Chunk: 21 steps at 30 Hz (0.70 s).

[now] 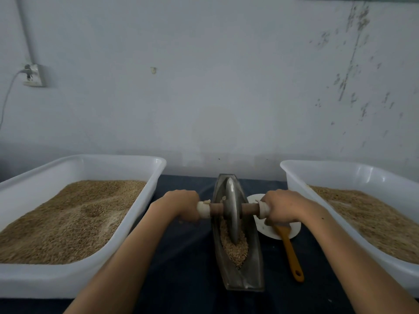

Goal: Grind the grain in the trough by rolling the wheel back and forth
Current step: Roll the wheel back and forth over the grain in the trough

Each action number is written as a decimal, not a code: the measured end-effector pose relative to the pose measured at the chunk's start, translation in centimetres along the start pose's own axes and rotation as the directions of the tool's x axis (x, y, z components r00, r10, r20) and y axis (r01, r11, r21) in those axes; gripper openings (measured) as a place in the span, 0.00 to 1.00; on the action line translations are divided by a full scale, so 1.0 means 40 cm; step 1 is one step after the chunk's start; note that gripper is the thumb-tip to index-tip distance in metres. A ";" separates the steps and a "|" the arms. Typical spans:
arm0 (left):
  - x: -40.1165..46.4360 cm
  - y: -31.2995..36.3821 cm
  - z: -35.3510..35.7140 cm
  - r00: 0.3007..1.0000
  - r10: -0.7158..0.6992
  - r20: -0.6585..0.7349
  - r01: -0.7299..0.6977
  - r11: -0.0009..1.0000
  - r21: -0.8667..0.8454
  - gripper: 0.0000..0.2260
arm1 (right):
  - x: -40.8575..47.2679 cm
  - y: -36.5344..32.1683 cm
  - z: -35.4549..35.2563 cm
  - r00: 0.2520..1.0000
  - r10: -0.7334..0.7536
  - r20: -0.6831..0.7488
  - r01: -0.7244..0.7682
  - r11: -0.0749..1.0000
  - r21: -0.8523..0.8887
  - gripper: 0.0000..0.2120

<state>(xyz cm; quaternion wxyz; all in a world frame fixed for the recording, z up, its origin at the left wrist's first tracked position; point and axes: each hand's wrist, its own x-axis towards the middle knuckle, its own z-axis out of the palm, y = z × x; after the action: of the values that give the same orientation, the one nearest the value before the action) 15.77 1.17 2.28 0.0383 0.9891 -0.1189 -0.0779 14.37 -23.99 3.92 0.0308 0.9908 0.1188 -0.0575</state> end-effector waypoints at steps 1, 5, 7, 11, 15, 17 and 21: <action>0.000 0.000 0.000 1.000 0.000 -0.004 0.000 1.000 -0.003 0.14 | 0.002 0.000 0.001 1.000 -0.002 -0.011 0.002 1.000 -0.011 0.08; -0.002 0.002 0.012 0.990 -0.006 -0.141 0.011 0.999 0.039 0.13 | 0.006 -0.001 0.018 0.985 -0.016 -0.170 0.008 0.999 -0.048 0.04; -0.001 0.006 0.020 0.969 0.003 -0.246 0.016 0.997 0.077 0.09 | 0.010 -0.003 0.034 0.943 -0.030 -0.332 0.013 0.998 -0.055 0.02; -0.004 0.018 0.027 0.928 0.024 -0.373 0.030 0.990 0.137 0.06 | 0.022 -0.002 0.059 0.882 -0.015 -0.470 0.004 1.000 -0.024 0.06; -0.008 0.027 0.022 0.920 0.020 -0.391 0.055 0.982 0.178 0.07 | 0.019 0.005 0.057 0.921 -0.014 -0.390 0.003 1.000 -0.029 0.03; -0.009 0.026 0.018 0.941 0.010 -0.338 0.050 0.984 0.169 0.09 | 0.016 0.008 0.046 0.953 -0.011 -0.302 -0.004 0.999 -0.052 0.01; -0.015 0.017 0.009 0.978 0.009 -0.206 0.013 0.994 0.108 0.13 | 0.008 0.001 0.016 0.994 0.006 -0.106 -0.009 0.999 -0.032 0.05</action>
<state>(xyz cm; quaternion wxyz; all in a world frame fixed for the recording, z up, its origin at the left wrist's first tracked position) 14.98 0.63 2.09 -0.0037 0.9926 -0.1173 0.0317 14.62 -24.02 3.23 0.0409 0.9922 0.1175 -0.0026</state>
